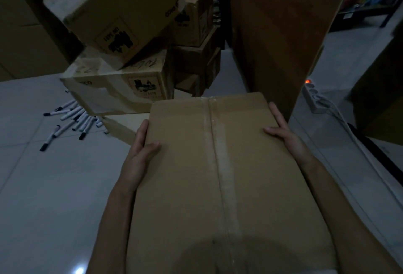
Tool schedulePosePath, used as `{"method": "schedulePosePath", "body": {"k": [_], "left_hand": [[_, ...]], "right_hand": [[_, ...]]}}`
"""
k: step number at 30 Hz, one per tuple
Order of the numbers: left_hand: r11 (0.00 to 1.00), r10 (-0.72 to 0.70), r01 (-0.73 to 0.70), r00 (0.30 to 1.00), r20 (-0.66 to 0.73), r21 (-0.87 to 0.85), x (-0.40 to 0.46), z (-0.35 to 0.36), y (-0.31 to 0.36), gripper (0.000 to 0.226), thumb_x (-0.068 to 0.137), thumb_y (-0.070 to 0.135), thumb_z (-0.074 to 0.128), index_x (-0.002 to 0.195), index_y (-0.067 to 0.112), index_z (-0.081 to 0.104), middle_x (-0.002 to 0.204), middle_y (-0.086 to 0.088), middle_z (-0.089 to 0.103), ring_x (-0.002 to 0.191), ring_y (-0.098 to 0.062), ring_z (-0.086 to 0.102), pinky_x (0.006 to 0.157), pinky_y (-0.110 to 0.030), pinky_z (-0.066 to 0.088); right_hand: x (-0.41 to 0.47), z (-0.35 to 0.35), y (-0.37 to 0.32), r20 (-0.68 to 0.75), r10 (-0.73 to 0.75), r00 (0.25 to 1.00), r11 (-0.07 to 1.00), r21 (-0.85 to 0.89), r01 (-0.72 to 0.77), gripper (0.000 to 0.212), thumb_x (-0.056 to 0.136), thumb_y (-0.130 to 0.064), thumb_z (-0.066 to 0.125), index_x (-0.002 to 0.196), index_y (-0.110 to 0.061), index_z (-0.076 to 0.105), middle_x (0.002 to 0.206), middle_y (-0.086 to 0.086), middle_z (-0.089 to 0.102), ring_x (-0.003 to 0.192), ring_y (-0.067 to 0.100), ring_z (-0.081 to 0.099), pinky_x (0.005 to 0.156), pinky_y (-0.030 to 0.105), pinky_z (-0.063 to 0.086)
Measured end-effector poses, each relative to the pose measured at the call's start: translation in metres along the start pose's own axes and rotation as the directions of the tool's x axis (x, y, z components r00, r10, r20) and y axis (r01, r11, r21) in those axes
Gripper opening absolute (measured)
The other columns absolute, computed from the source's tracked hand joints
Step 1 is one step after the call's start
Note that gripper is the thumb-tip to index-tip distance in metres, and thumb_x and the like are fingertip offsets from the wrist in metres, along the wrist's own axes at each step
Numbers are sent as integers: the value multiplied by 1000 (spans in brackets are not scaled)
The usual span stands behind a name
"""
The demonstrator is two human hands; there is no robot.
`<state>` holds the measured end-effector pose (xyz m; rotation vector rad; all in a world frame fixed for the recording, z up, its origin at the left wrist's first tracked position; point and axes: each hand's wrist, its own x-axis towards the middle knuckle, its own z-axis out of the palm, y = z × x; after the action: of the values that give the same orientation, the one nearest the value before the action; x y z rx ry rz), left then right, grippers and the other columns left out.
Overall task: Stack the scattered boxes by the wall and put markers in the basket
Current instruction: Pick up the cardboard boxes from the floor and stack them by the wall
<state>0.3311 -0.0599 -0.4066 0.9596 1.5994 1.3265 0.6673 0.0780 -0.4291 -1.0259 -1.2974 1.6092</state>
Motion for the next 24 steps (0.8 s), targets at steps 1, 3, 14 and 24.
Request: {"method": "schedulePosePath", "body": {"k": [1, 3, 14, 24], "left_hand": [[1000, 1, -1, 1000, -8, -15, 1, 0, 0, 62, 81, 44, 60, 135, 64, 37, 113, 44, 46, 97, 12, 59, 78, -26, 48], [999, 8, -9, 1000, -24, -41, 3, 0, -2, 56, 89, 37, 58, 136, 62, 39, 109, 45, 48, 88, 18, 61, 72, -22, 48], [983, 67, -71, 997, -32, -171, -3, 9, 4, 54, 98, 13, 43, 147, 35, 39, 125, 33, 51, 106, 16, 56, 75, -12, 48], [970, 41, -48, 999, -34, -237, -55, -16, 167, 50, 100, 12, 39, 149, 22, 38, 144, 13, 49, 114, 6, 57, 84, -17, 48]], "right_hand": [[0, 2, 1, -6, 5, 1000, 999, 38, -5, 72, 90, -6, 52, 151, -39, 31, 137, -24, 46, 116, -3, 58, 81, 15, 52], [0, 4, 1, -19, 21, 1000, 994, 109, -18, 68, 93, -5, 48, 150, -40, 33, 145, -11, 44, 123, 9, 57, 82, 20, 53], [-10, 8, -8, -46, 72, 996, 986, 151, -65, 73, 85, -14, 55, 149, -42, 34, 144, -2, 51, 120, 18, 60, 82, 24, 53], [-61, 37, -174, -76, 99, 992, 989, 114, -90, 70, 86, -13, 54, 147, -42, 36, 146, -5, 46, 125, 16, 54, 88, 27, 49]]}}
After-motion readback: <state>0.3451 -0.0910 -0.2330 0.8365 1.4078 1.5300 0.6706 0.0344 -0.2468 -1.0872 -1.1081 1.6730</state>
